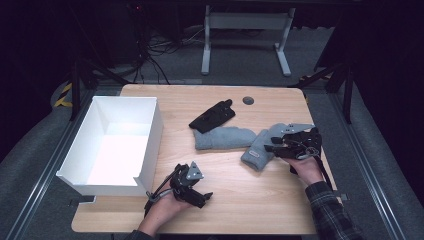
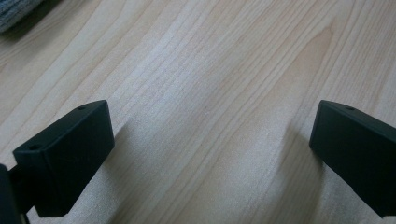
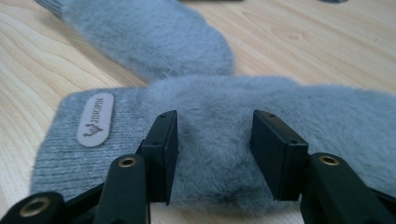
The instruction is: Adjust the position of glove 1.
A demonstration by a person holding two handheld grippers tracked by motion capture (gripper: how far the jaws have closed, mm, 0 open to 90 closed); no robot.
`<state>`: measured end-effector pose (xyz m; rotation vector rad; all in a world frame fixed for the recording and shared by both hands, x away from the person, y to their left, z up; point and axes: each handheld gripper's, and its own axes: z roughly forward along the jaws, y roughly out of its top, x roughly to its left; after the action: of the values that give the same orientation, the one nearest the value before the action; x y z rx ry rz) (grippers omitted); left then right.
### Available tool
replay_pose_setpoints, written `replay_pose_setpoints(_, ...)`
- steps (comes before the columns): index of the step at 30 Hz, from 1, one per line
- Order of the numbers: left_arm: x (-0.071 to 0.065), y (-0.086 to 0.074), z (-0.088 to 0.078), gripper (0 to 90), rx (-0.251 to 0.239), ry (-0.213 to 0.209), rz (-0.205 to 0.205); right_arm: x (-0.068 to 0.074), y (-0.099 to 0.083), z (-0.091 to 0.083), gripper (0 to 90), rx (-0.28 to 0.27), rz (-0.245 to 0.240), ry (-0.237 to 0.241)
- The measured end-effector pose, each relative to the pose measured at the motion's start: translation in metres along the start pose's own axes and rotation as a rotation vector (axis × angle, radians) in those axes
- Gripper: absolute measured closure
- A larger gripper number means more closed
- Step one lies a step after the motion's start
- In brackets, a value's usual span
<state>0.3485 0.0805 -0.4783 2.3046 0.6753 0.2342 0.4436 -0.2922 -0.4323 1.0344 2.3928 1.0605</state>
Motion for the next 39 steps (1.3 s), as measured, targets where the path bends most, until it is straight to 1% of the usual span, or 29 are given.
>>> replay_pose_setpoints(2, 0.000, 0.000, 0.000, 0.3, 0.000, 0.000, 0.000, -0.002, -0.002, 0.005, 55.3, 0.017, 0.006, 0.008)
replay_pose_setpoints(4, 0.000, 0.000, 0.000, 0.3, 0.000, 0.000, 0.000, -0.002, -0.003, 0.009, 60.5, 0.034, 0.005, 0.016)
replay_pose_setpoints(7, 0.000, 0.000, 0.000, 0.3, 0.000, 0.000, 0.000, -0.002, -0.006, 0.014, 73.6, 0.050, 0.009, 0.023)
replay_pose_setpoints(8, 0.000, 0.000, 0.000, 0.3, 0.000, 0.000, 0.000, -0.002, -0.006, 0.014, 73.6, 0.050, 0.009, 0.023)
replay_pose_setpoints(9, 0.000, 0.000, 0.000, 0.3, 0.000, 0.000, 0.000, -0.002, -0.007, 0.014, 82.8, 0.055, 0.005, 0.027)
replay_pose_setpoints(10, 0.000, 0.000, 0.000, 0.3, 0.000, 0.000, 0.000, -0.002, -0.007, 0.014, 85.0, 0.058, 0.004, 0.026)
replay_pose_setpoints(15, 0.000, 0.000, 0.000, 0.3, 0.000, 0.000, 0.000, -0.001, -0.007, 0.013, 87.9, 0.057, 0.005, 0.027)
replay_pose_setpoints(16, 0.000, 0.000, 0.000, 0.3, 0.000, 0.000, 0.000, -0.002, -0.006, 0.010, 88.4, 0.046, 0.019, 0.034)
replay_pose_setpoints(18, 0.000, 0.000, 0.000, 0.3, 0.000, 0.001, 0.000, -0.002, -0.006, 0.009, 88.5, 0.040, 0.023, 0.034)
replay_pose_setpoints(20, 0.000, 0.000, 0.000, 0.3, 0.000, 0.001, 0.000, 0.000, -0.003, 0.003, 88.7, 0.023, 0.029, 0.036)
replay_pose_setpoints(23, 0.000, 0.000, 0.000, 0.3, 0.000, 0.001, 0.000, 0.004, -0.001, -0.001, 88.8, 0.016, 0.024, 0.041)
replay_pose_setpoints(26, 0.000, 0.000, 0.000, 0.3, 0.000, 0.001, 0.000, 0.009, 0.001, -0.006, 88.8, 0.015, 0.009, 0.048)
replay_pose_setpoints(31, 0.000, 0.000, 0.000, 0.3, 0.000, 0.001, 0.000, 0.019, 0.003, -0.014, 88.9, -0.006, 0.002, 0.069)
replay_pose_setpoints(39, 0.000, 0.000, 0.000, 0.3, 0.000, 0.000, 0.000, 0.041, 0.002, -0.024, 89.0, -0.023, -0.005, 0.121)
